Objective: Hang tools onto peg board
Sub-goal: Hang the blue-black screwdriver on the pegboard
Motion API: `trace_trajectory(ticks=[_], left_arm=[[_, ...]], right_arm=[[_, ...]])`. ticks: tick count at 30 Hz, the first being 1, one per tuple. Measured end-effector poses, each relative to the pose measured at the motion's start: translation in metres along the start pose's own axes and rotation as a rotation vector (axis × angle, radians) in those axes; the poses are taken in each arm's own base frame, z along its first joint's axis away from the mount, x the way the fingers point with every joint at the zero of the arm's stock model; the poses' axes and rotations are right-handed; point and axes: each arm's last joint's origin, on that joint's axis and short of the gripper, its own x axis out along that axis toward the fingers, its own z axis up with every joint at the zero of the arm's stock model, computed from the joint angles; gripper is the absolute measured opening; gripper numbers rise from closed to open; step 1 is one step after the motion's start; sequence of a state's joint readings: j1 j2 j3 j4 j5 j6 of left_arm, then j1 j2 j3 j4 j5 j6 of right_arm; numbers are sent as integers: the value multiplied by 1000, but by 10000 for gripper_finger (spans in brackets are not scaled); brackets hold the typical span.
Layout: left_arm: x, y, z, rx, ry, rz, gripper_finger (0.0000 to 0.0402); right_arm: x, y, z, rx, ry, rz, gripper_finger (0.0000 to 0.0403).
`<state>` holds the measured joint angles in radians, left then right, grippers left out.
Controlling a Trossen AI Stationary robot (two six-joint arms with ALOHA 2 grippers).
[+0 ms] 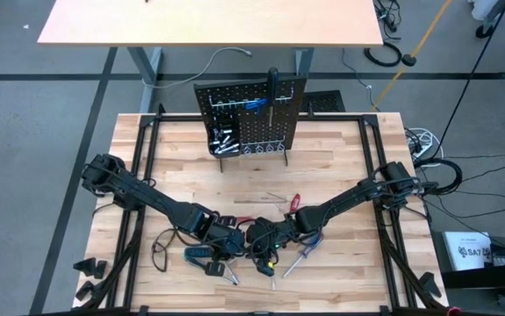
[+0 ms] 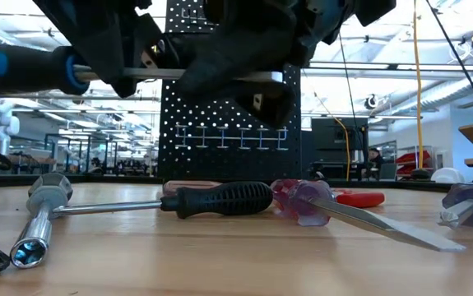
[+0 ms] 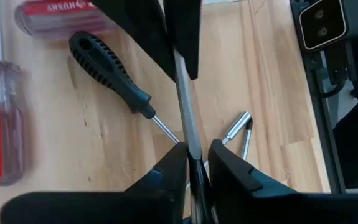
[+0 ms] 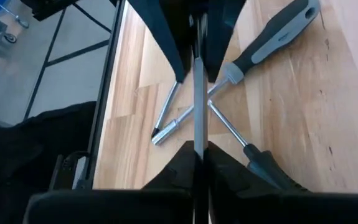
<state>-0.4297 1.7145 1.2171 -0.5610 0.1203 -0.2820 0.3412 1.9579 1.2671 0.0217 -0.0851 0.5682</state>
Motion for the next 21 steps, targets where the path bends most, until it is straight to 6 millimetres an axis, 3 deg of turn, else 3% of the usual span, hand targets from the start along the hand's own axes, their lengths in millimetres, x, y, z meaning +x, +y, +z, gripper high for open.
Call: trace_trajectory(ticks=[5, 11, 16, 21], left_arm=[[-7, 5, -2, -16, 24, 15, 104], [-28, 11, -4, -27, 25, 27, 109], [-79, 7, -4, 14, -154, 112, 109], [-139, -5, -16, 26, -357, 187, 109]], right_arm=[[-1, -4, -8, 16, 87, -34, 4], [-6, -9, -13, 11, 137, -127, 2], [-20, -3, -8, -34, 102, -177, 2], [-44, 11, 3, -77, 42, -170, 1]])
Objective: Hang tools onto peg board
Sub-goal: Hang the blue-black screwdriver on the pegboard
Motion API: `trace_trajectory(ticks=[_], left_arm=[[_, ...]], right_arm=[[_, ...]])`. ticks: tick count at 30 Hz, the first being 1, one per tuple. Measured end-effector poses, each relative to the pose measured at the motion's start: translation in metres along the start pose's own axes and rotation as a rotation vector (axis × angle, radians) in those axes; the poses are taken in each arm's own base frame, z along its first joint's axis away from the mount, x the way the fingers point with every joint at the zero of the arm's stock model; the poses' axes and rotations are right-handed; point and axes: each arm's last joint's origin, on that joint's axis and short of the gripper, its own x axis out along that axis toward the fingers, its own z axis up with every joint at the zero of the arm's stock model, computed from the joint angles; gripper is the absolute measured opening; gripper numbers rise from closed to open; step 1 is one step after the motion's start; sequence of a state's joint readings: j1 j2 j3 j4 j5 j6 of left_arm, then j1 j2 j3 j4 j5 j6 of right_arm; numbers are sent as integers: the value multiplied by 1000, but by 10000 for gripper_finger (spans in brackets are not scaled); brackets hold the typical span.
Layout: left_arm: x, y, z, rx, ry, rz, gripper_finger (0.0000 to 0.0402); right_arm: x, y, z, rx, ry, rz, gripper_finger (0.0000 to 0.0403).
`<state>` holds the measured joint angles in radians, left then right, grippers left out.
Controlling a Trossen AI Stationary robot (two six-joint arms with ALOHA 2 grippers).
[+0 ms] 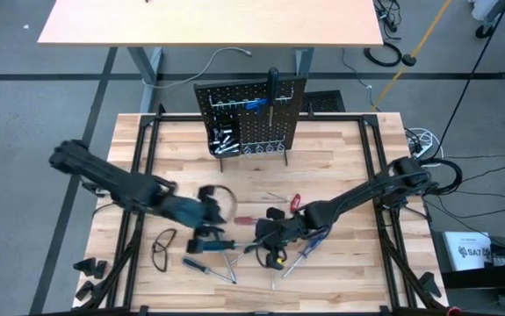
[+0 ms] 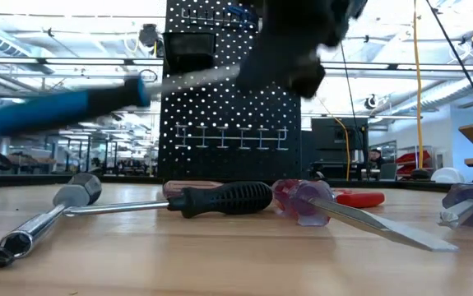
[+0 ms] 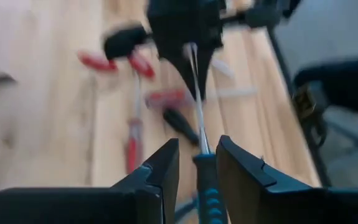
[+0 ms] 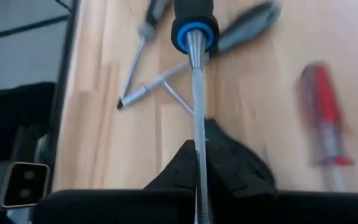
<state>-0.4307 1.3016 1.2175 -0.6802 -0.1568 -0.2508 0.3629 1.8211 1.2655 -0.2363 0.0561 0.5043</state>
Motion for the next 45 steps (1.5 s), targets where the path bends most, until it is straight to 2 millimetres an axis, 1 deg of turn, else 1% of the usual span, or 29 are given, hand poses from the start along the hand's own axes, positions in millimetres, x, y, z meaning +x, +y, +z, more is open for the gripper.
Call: trace_trajectory(ticks=[3, 6, 9, 12, 14, 17, 21, 24, 27, 29, 33, 35, 38, 40, 42, 45], left_arm=[[-33, -6, 1, 8, -136, 8, 109], [-57, -14, -5, 28, -274, -5, 109], [-70, -22, -16, 39, -385, -5, 109], [-69, -28, -29, 54, -484, -5, 109], [-61, -32, -37, 65, -556, -11, 109], [-40, -35, -52, 93, -679, -16, 109], [-12, -32, -76, 73, -836, -17, 109], [8, -25, -92, 4, -944, -16, 109], [28, -19, -99, -48, -1020, 7, 109], [40, -16, -98, -66, -1046, 28, 109], [72, -13, -90, -54, -1013, 86, 109], [85, -13, -81, -10, -1006, 84, 109], [101, -16, -64, 115, -1020, 37, 110], [108, -19, -51, 180, -1047, -15, 117], [112, -20, -38, 185, -1076, -41, 131], [117, -20, -25, 173, -1091, -22, 161]], right_arm=[[-24, 7, 6, -33, -65, -47, 1], [-50, 13, 6, -54, -140, -103, 1], [-74, 16, -1, -58, -208, -127, 1], [-94, 16, -10, -46, -287, -97, 0], [-106, 16, -17, -47, -354, -69, 0], [-123, 15, -27, -51, -466, -41, 0], [-139, 9, -41, -58, -570, 1, 0], [-147, 5, -48, -73, -662, 32, 0], [-147, 3, -51, -114, -764, 65, 0], [-146, 3, -51, -140, -817, 98, 0], [-137, 5, -48, -180, -875, 170, 0], [-131, 6, -46, -205, -900, 206, 0], [-120, 7, -42, -221, -942, 258, 0], [-112, 6, -41, -223, -952, 274, 0], [-107, 4, -40, -225, -954, 285, 0], [-103, 2, -39, -203, -951, 302, 0]])
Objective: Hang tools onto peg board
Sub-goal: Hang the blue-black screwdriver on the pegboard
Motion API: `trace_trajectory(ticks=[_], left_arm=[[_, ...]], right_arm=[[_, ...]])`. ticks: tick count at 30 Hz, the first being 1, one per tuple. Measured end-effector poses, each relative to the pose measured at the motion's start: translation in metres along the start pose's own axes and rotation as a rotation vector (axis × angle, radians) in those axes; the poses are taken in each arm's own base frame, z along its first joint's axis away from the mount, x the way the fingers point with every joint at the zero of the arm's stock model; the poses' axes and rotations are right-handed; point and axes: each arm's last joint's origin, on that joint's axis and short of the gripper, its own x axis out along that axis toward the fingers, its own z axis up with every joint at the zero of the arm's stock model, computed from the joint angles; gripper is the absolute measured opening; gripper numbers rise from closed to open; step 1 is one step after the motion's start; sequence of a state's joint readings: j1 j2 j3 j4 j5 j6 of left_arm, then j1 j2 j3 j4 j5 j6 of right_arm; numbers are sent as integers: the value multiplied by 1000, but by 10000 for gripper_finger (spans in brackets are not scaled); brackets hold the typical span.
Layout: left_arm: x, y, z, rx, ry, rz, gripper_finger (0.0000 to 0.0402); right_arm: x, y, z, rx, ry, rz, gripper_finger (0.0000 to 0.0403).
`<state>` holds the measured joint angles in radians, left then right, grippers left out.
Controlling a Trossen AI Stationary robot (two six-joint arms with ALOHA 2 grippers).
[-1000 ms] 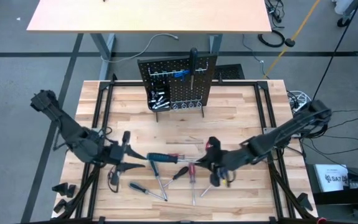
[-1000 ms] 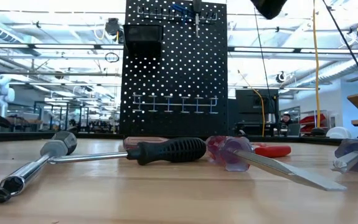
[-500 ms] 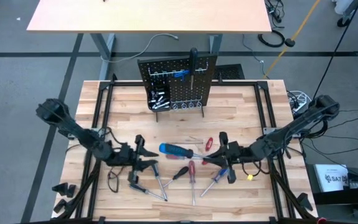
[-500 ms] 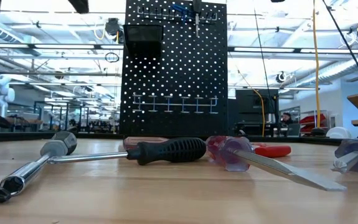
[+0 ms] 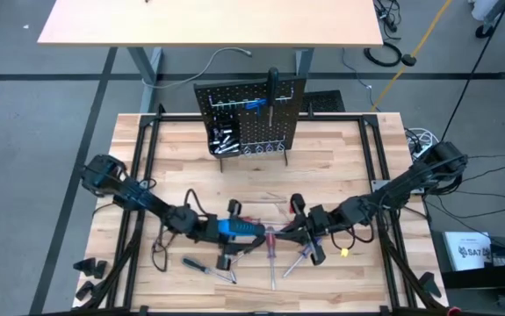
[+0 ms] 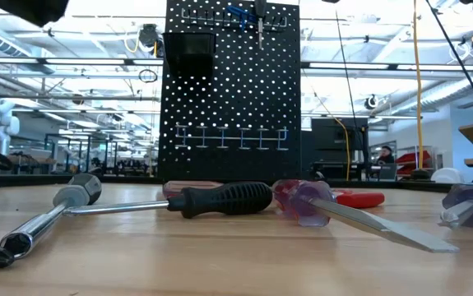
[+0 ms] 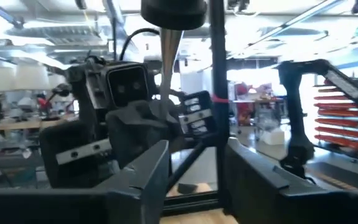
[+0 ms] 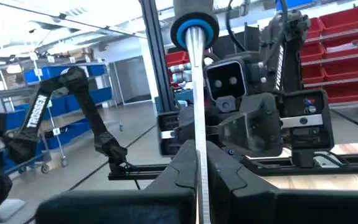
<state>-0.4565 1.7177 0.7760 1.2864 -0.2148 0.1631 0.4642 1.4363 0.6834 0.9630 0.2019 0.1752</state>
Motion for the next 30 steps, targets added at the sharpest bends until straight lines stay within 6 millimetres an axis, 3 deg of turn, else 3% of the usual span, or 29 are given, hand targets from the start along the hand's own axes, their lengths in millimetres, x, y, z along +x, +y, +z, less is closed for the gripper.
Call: trace_trajectory(ticks=[10, 20, 30], left_arm=[[14, 11, 6, 1, -20, 106, 226], [25, 10, 19, -7, -79, 73, 231], [26, 12, 19, 3, -77, 73, 227]], right_arm=[[2, -1, -4, -2, 21, 15, 0], [2, -5, -5, -28, 20, -73, 0], [2, -5, -5, -28, 19, -74, 0]])
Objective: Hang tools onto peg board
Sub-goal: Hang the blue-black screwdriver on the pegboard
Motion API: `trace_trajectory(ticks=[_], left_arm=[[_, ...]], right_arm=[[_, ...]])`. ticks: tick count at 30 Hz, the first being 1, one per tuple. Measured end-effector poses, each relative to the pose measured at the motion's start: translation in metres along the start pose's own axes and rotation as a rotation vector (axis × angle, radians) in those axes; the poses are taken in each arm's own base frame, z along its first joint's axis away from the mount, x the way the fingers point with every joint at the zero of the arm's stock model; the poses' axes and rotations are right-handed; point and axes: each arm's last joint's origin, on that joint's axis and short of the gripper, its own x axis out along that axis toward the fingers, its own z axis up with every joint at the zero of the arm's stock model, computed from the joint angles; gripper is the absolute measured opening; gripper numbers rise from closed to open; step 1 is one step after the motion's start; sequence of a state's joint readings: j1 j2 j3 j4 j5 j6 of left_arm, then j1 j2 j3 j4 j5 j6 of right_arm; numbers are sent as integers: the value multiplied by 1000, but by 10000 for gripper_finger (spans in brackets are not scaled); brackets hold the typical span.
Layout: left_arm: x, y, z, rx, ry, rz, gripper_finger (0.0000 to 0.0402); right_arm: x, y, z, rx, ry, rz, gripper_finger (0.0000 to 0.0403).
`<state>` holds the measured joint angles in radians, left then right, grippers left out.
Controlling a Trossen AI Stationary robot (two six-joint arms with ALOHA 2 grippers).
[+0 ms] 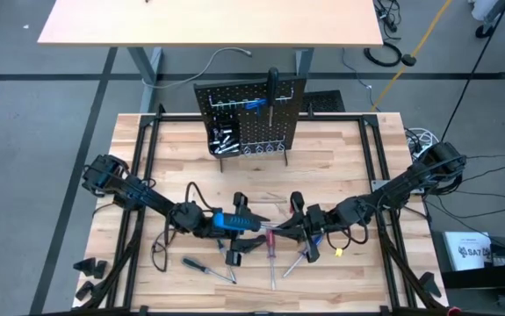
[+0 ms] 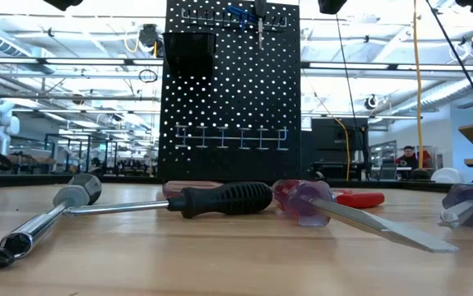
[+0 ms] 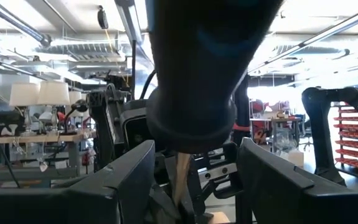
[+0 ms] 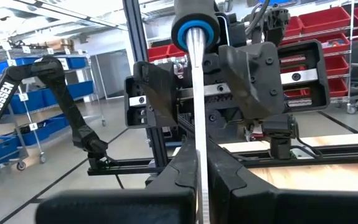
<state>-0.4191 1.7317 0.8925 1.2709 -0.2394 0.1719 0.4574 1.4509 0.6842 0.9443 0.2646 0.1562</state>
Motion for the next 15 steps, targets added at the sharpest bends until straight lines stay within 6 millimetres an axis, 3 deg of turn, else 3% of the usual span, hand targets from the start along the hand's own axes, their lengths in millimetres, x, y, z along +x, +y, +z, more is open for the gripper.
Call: trace_trajectory(ticks=[4, 15], left_arm=[[0, 0, 0, 1, 0, 0, 201], [7, 13, 3, 10, -19, 39, 82]], right_arm=[[0, 0, 0, 0, -2, 0, 0], [1, -2, 0, -4, -22, -53, 0]])
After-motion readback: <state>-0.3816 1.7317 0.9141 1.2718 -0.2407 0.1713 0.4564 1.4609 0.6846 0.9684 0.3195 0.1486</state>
